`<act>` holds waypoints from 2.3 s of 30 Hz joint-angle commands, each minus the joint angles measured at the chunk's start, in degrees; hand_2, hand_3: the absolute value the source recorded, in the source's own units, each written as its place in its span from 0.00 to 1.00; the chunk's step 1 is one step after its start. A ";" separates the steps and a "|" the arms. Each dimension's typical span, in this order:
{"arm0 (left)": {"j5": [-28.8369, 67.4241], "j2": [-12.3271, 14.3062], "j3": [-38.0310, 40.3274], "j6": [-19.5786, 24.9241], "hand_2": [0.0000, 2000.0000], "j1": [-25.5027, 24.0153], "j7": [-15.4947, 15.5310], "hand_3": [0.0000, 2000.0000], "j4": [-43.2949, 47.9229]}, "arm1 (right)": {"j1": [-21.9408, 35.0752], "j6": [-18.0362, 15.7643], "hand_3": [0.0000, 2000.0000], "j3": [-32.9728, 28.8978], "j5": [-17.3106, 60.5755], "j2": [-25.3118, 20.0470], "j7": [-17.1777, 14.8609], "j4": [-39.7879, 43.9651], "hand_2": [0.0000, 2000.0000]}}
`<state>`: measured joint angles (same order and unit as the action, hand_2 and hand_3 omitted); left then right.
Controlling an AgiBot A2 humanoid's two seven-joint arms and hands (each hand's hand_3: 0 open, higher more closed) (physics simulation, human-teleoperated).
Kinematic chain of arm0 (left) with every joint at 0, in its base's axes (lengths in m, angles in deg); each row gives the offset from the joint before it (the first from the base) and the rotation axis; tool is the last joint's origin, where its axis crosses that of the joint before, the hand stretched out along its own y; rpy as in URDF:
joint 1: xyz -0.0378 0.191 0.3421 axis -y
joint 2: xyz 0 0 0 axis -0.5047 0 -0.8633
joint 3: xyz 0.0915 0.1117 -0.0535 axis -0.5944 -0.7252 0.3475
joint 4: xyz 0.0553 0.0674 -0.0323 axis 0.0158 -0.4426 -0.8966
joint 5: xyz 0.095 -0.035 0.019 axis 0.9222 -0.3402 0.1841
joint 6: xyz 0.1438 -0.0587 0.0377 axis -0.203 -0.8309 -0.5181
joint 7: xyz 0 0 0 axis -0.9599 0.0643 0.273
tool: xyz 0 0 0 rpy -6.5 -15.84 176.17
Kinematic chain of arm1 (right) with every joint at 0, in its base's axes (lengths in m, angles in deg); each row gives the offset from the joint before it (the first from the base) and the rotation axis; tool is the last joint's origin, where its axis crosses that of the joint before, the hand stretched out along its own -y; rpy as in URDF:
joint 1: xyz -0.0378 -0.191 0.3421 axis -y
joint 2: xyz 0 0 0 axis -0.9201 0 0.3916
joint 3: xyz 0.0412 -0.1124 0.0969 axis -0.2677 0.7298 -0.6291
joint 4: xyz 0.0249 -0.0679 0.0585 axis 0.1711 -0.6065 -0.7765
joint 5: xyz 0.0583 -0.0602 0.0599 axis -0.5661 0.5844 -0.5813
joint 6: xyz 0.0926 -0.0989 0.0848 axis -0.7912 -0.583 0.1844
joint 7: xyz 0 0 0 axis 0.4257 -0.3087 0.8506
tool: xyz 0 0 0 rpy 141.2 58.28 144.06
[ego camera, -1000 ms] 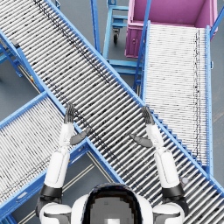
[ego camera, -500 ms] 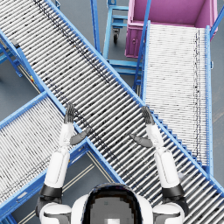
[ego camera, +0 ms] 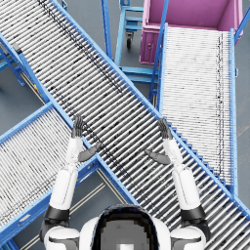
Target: Pick up the oil and place it on the left assembly line, put the cola on the right, and keep Sprite still
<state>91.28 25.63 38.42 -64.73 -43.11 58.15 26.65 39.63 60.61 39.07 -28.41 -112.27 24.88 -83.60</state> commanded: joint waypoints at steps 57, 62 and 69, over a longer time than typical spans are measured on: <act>26.71 5.66 18.95 5.78 0.00 12.01 5.76 0.00 2.92 | 9.32 5.71 0.00 -16.70 21.59 -6.52 5.78 -3.09 0.00; 26.80 5.96 19.05 5.78 0.00 11.26 5.76 0.00 2.50 | 8.67 5.71 0.00 -17.46 21.68 -6.82 5.78 -2.55 0.00; 26.82 6.15 19.24 5.78 0.00 11.62 5.76 0.00 2.02 | 8.54 5.72 0.00 -18.41 21.70 -7.15 5.78 -1.99 0.00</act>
<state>118.10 31.81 57.64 -58.95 -31.52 63.92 28.72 48.13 66.32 20.66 -6.72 -119.46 30.67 -85.64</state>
